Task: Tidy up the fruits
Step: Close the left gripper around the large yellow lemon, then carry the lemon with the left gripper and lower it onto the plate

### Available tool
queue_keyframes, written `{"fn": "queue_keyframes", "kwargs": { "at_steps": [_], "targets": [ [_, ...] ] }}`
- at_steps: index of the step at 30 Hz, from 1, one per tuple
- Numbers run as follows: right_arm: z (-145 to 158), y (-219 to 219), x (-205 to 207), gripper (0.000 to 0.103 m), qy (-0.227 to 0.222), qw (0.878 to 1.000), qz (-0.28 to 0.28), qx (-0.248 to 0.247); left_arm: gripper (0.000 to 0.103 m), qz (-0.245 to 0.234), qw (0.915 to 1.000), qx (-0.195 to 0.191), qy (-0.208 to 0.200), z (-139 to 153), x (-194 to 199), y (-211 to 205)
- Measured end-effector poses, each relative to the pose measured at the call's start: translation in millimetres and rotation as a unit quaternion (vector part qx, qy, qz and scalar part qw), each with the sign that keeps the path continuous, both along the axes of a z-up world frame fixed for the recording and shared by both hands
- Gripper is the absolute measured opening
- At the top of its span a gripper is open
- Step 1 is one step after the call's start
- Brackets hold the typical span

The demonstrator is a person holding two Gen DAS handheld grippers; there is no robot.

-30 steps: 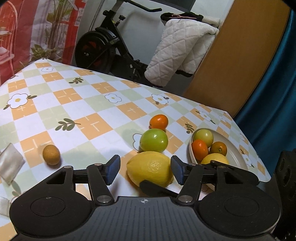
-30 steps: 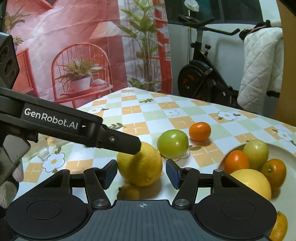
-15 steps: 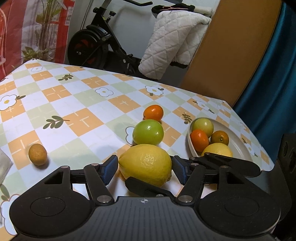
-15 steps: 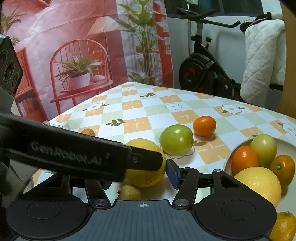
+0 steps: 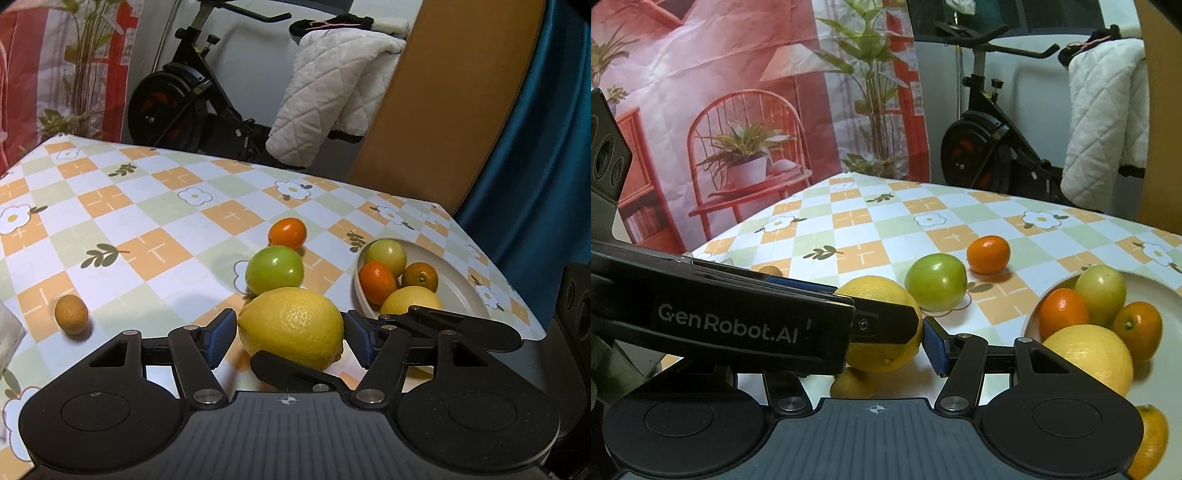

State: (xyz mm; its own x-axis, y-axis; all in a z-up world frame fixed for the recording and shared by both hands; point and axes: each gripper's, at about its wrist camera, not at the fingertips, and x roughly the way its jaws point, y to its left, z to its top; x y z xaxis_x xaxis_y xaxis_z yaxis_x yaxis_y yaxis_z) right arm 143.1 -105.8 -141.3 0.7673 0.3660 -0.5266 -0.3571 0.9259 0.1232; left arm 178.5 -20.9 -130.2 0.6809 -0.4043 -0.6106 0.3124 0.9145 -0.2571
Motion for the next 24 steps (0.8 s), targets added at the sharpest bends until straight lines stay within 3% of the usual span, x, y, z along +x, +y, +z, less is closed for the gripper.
{"fn": "queue_keyframes", "kwargs": {
  "at_steps": [14,24],
  "targets": [
    [21.9,-26.6,-20.9,0.052,-0.037,0.999,-0.032,0.007,0.067,-0.03,0.9988,0.025,-0.03,24.8,-8.5,-38.1],
    [36.0,-77.0,-29.0,0.052,-0.045,0.995,-0.08,0.03,0.067,-0.067,0.996,0.034,-0.048,35.9,-1.6,-85.8]
  ]
}}
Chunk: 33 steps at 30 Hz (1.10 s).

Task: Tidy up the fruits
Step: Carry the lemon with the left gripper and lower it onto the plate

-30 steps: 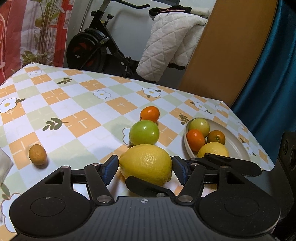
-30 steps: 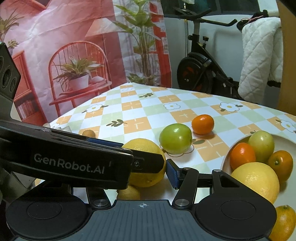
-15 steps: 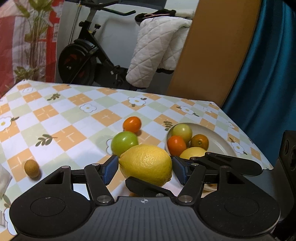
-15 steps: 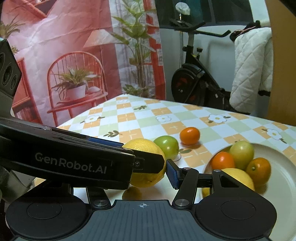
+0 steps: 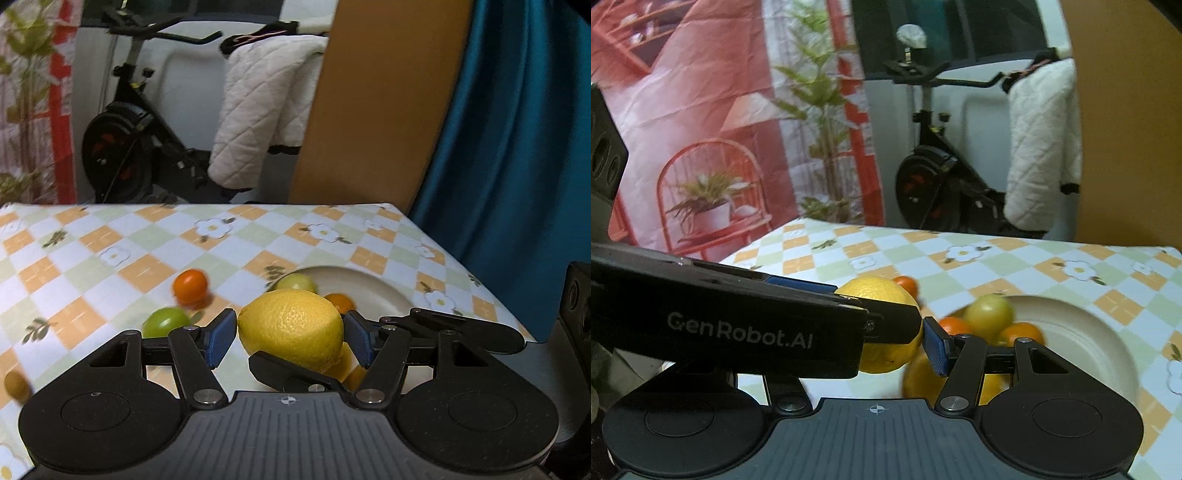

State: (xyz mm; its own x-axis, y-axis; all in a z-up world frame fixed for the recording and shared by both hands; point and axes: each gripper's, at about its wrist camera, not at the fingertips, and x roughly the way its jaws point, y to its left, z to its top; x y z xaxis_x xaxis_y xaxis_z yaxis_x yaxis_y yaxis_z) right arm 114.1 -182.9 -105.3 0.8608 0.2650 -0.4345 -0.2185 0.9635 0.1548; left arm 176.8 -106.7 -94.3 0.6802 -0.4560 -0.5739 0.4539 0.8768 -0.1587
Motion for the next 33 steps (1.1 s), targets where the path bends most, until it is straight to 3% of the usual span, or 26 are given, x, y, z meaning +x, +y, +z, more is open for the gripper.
{"fn": "queue_keyframes", "kwargs": {
  "at_steps": [17,33],
  "targets": [
    [-10.8,-98.3,25.2,0.052,0.006,0.996,-0.063,0.055,0.067,-0.056,0.998,0.03,0.006,-9.7,36.6,-74.1],
    [-40.6,-135.9,59.0,0.052,0.032,0.994,-0.079,0.066,0.066,-0.063,0.9963,0.051,0.028,-31.3,67.9,-105.8]
  ]
}}
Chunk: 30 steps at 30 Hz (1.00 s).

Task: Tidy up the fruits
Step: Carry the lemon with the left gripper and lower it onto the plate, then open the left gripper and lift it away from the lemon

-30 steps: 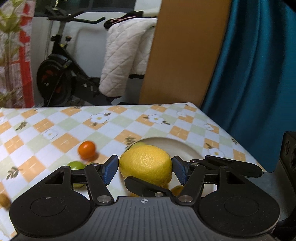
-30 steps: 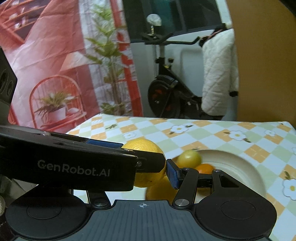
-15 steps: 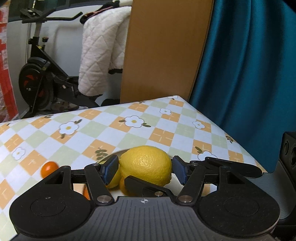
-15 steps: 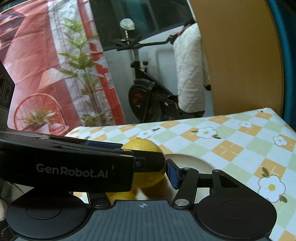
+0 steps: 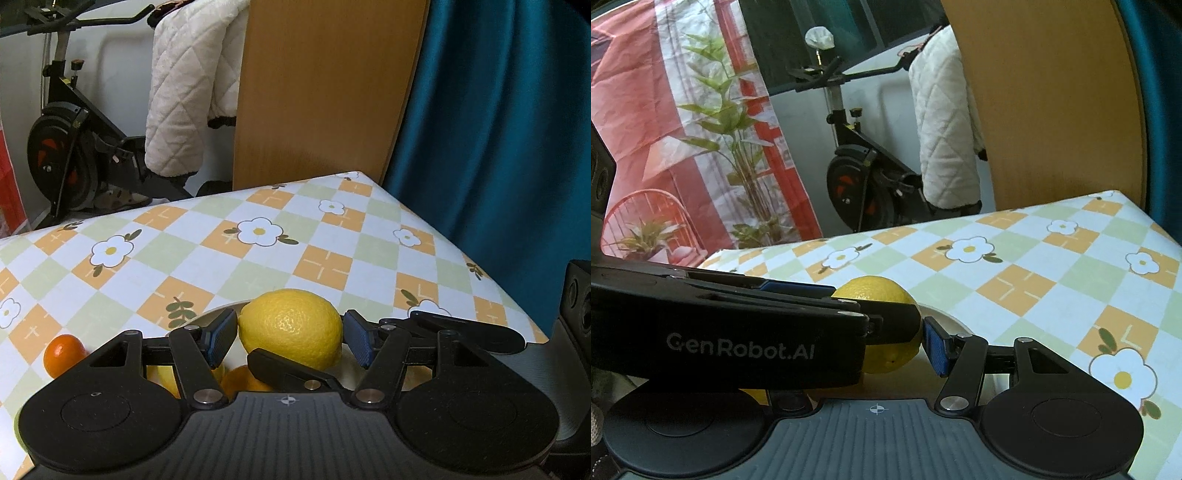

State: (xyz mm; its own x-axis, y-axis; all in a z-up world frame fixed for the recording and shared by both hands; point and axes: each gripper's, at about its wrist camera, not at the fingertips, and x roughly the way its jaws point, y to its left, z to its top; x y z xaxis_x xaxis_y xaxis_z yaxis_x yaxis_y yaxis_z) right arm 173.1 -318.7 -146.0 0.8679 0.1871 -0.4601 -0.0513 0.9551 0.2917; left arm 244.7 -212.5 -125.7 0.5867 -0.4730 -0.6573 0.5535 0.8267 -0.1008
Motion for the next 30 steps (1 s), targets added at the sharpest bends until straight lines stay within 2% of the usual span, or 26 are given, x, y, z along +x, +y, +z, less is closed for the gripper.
{"fn": "queue_keyframes", "kwargs": {
  "at_steps": [6,8,17,30],
  "targets": [
    [-8.2,-5.0,8.5,0.052,0.008,1.0,-0.004,0.006,0.063,0.002,0.9999,0.004,0.011,-7.7,8.2,-3.3],
    [-10.5,-7.2,9.8,0.052,0.008,1.0,-0.009,0.004,0.059,0.002,0.9999,0.004,0.015,-9.2,10.6,-4.7],
    [-12.8,-10.1,9.2,0.052,0.006,1.0,-0.012,0.002,0.059,0.0,0.9999,0.012,0.012,-9.4,9.1,-6.8],
    [-1.5,-0.1,-2.2,0.059,0.008,1.0,-0.015,-0.012,0.062,0.022,0.9997,0.008,0.0,1.9,1.0,10.6]
  ]
}}
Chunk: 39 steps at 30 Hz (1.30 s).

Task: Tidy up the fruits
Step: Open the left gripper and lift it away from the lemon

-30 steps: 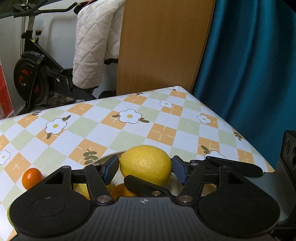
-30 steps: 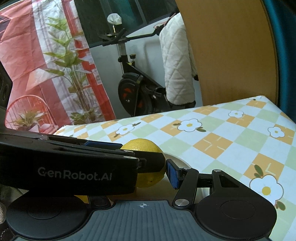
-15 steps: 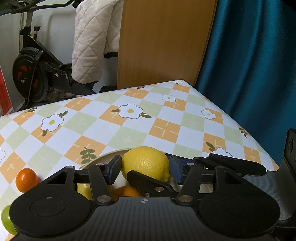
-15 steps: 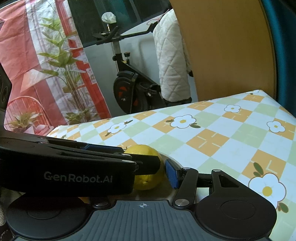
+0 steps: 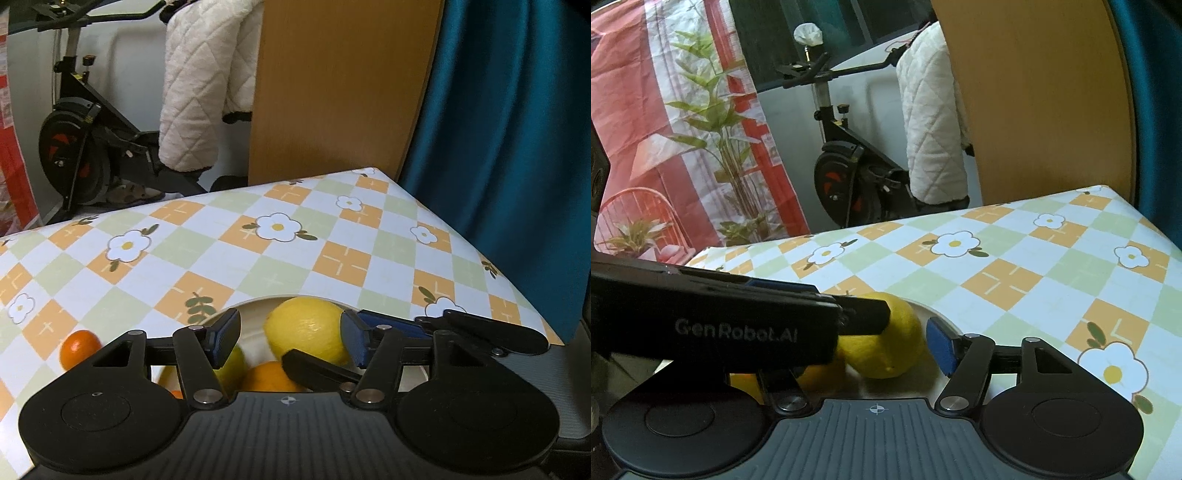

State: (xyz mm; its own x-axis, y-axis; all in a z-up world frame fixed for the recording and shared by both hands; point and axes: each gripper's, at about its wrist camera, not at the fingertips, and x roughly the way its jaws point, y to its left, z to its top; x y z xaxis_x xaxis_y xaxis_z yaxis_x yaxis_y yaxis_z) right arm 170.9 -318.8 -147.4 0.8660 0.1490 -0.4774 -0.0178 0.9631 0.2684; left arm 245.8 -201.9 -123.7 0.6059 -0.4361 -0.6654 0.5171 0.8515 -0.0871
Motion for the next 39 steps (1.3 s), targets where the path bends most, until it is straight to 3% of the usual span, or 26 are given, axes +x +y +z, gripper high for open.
{"fn": "queue_keyframes", "kwargs": {
  "at_steps": [22,39],
  "targets": [
    [27.8,49.3,-44.9,0.06,0.011,0.999,0.0,-0.039,0.062,0.034,0.999,-0.021,-0.022,22.6,-41.1,62.1],
    [59.8,115.4,-65.2,0.06,-0.002,0.997,0.041,-0.059,0.062,0.097,0.9934,-0.025,-0.054,50.5,-80.0,156.0]
  ]
}}
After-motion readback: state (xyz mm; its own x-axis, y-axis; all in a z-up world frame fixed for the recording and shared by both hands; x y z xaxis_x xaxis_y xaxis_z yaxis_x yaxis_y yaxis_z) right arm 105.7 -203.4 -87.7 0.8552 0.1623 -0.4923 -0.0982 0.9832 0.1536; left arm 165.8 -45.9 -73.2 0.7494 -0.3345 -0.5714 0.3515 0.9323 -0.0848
